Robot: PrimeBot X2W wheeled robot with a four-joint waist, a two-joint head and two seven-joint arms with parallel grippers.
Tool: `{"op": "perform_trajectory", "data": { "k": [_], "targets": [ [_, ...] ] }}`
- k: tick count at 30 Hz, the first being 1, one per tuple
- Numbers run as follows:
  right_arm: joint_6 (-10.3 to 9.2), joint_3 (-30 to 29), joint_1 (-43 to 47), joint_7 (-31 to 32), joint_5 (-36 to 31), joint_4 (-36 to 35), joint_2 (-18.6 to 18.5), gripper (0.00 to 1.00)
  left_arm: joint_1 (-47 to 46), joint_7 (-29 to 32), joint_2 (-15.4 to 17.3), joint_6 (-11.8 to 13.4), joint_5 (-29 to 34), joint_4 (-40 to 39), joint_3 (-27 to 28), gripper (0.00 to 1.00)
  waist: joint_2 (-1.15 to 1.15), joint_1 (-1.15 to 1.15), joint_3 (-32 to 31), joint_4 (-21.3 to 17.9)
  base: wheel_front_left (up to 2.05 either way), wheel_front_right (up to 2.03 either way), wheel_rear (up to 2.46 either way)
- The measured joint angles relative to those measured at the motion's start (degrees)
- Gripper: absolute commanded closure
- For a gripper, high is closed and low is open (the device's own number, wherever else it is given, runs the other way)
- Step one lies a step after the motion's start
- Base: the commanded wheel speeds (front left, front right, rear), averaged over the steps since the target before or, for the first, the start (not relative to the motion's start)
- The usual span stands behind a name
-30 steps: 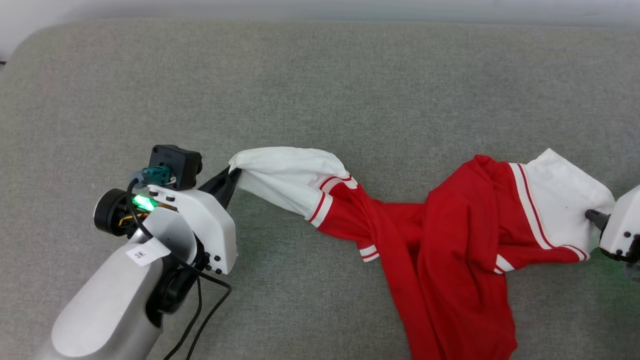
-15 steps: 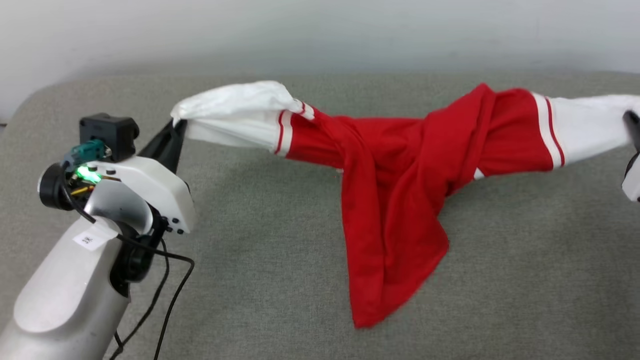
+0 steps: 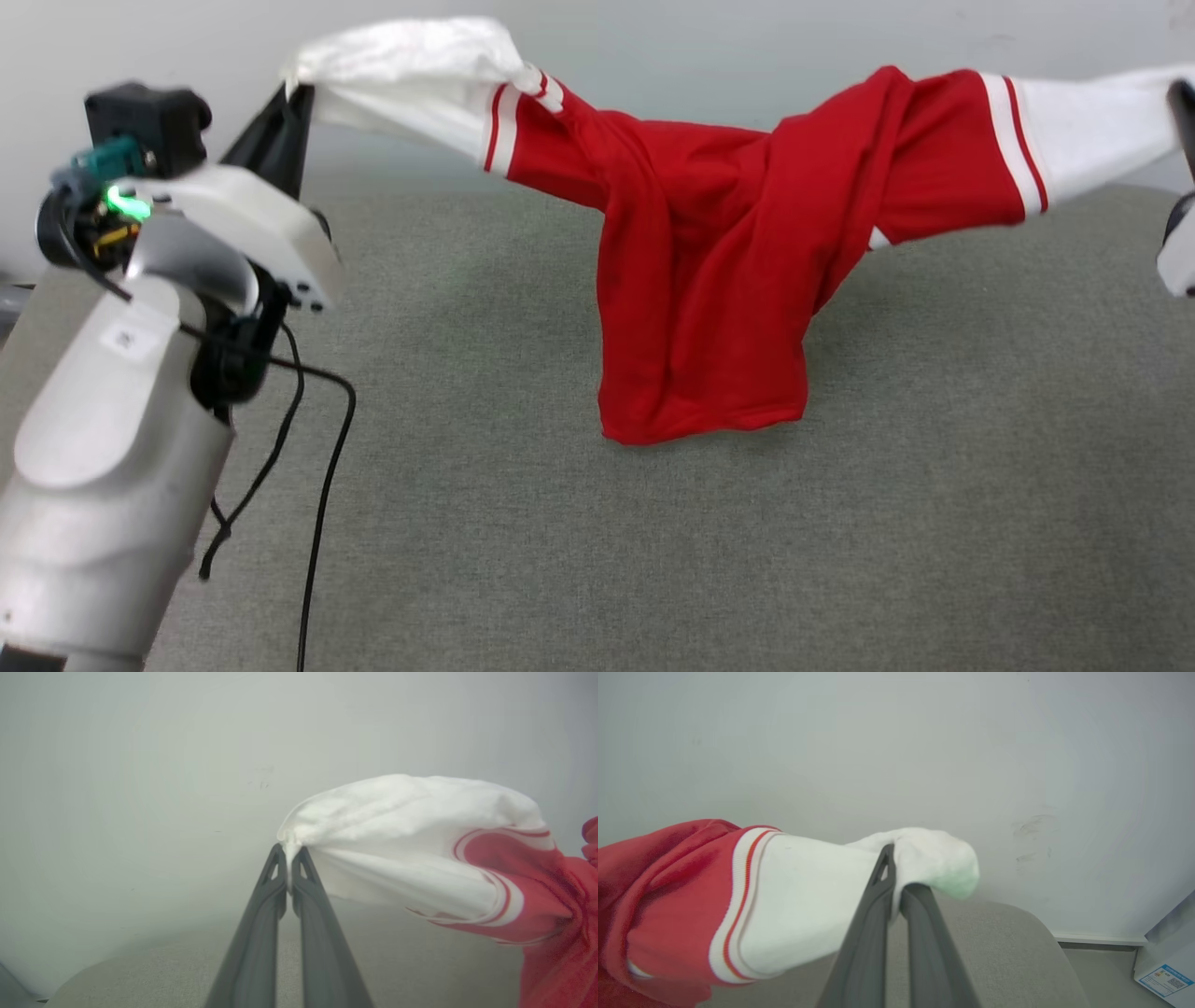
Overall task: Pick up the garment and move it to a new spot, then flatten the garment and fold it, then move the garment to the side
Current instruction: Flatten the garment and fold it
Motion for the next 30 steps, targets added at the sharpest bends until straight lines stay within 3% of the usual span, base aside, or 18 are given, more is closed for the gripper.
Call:
{"op": "perform_trajectory", "data": {
  "k": [6, 19, 30],
  "targets": [
    [-0.01, 1.92, -8.11, -1.10, -0.48, 3.76, 0.31, 1.00, -10.26, -2.37, -1.91, -2.45, 1.03, 8.08, -0.46, 1.00, 0.00, 0.00, 2.15, -0.01, 0.00, 0.00, 0.00],
    [-0.01, 5.17, -33.42, -6.99, -4.67, 10.74, 3.00, 1.00, -34.31, -9.62, -1.69, -5.63, 4.27, 20.22, 0.76, 1.00, 0.00, 0.01, 14.17, -1.45, 0.00, 0.00, 0.00],
    [0.00, 6.94, -46.96, -13.11, -6.44, 18.67, 6.25, 1.00, -44.04, -12.59, -1.97, -6.88, 4.01, 26.70, 2.31, 1.00, 0.00, 0.02, 25.54, -3.66, 0.00, 0.00, 0.00]
  ]
}}
